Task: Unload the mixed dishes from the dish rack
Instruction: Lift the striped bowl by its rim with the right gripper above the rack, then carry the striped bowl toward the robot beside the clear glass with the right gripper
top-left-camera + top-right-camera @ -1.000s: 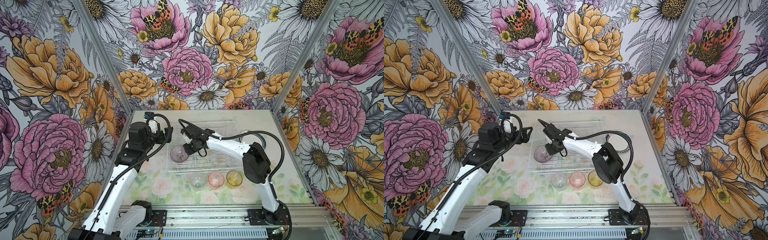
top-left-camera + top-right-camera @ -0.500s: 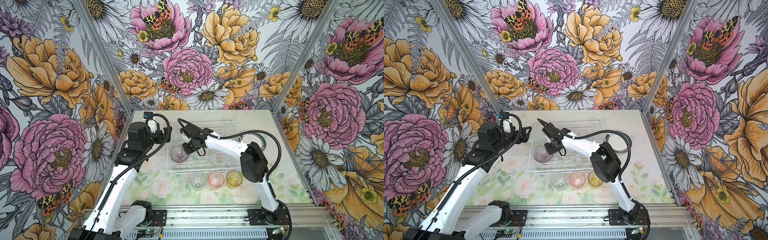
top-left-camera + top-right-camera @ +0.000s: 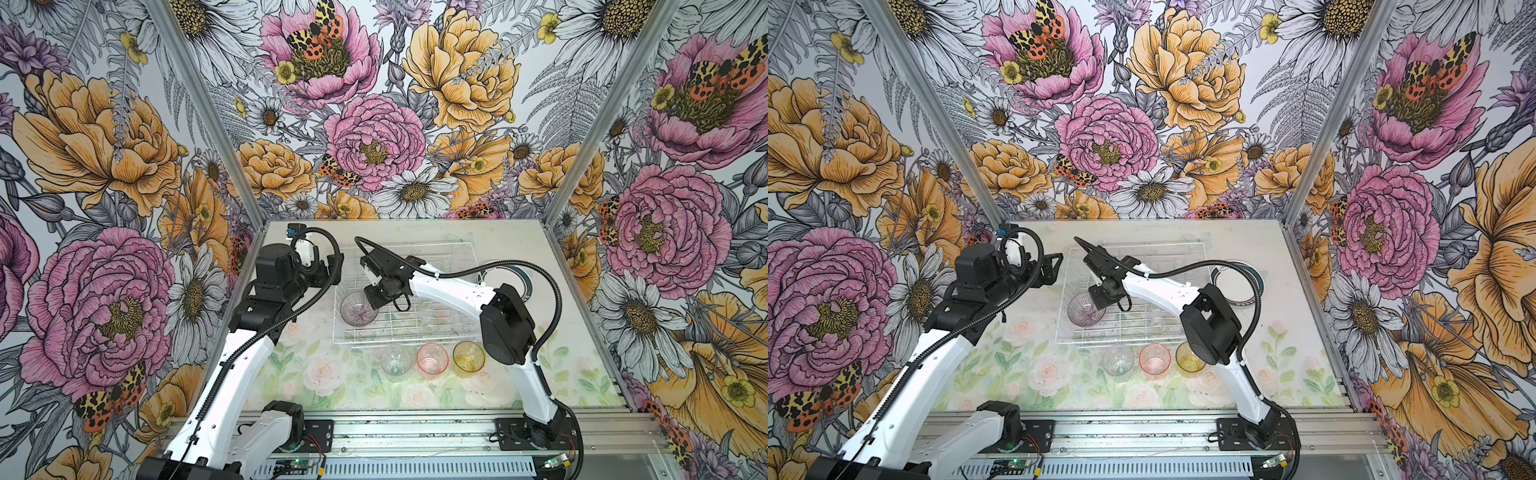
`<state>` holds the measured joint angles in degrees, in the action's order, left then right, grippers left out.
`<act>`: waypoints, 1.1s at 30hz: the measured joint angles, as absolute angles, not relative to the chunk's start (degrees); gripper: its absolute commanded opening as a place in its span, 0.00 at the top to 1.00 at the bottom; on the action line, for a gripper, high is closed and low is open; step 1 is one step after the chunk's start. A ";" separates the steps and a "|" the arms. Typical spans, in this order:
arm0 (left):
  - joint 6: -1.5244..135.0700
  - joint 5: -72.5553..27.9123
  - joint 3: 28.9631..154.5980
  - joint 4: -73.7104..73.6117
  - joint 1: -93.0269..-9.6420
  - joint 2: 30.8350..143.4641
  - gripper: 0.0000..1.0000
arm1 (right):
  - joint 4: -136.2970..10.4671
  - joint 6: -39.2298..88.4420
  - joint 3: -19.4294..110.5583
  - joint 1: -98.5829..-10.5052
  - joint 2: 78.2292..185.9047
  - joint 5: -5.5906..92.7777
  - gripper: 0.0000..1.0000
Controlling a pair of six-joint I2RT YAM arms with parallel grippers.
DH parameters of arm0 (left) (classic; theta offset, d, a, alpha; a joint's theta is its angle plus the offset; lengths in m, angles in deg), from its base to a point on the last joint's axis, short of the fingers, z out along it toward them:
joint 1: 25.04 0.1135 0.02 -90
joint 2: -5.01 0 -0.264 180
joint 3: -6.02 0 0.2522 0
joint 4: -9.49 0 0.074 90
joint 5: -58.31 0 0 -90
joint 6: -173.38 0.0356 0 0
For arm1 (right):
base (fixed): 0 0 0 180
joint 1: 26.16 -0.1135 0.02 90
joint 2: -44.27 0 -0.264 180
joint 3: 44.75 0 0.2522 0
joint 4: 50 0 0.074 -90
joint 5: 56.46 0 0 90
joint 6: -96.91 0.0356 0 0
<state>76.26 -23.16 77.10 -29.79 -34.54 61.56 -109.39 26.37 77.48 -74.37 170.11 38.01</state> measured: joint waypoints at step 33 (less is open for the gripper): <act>76.26 -23.62 78.08 -33.68 -31.55 69.17 0.01 | -110.31 20.71 61.41 -79.61 142.20 39.91 1.00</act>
<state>76.26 -23.62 78.08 -33.68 -31.55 69.17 -110.31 20.71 61.41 -79.61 142.20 39.91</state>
